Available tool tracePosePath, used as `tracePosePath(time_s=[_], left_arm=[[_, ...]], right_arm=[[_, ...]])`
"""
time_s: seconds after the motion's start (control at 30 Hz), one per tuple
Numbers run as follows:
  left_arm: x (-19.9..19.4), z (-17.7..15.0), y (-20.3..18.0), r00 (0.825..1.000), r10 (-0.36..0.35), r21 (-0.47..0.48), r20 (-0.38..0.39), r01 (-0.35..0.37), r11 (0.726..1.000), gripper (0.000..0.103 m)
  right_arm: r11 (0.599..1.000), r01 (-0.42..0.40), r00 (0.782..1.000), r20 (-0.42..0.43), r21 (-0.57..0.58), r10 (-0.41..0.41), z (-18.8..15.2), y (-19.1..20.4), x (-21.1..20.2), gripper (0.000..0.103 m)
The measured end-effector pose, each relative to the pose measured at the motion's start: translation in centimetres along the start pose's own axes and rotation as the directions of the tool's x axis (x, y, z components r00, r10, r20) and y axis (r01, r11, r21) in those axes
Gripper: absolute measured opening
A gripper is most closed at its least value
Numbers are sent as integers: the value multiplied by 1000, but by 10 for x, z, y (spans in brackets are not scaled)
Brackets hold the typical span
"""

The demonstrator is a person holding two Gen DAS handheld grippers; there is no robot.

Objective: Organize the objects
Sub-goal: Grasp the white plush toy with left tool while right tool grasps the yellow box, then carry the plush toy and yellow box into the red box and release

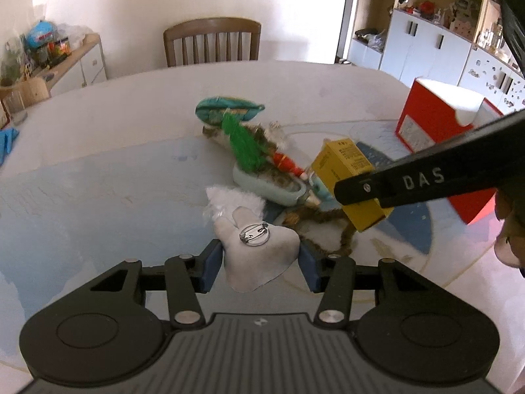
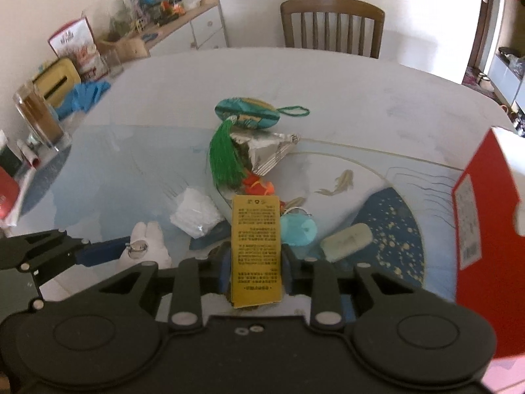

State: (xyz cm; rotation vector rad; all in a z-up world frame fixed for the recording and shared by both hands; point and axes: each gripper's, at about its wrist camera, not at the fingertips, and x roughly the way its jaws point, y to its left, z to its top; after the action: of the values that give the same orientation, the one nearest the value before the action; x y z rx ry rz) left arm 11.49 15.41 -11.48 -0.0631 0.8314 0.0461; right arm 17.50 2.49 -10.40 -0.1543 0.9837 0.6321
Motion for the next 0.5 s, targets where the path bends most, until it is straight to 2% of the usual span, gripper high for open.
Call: tracePosePath(time_s=[0.23, 0.5], left_arm=[[-24, 17, -18, 999, -32, 29, 30, 31, 999, 50], [-44, 37, -48, 995, -85, 85, 60, 80, 993, 50]], right_arm=[[998, -17, 1000, 21, 60, 16, -5, -12, -39, 28], [991, -18, 995, 98, 134, 5, -15, -41, -89, 28]])
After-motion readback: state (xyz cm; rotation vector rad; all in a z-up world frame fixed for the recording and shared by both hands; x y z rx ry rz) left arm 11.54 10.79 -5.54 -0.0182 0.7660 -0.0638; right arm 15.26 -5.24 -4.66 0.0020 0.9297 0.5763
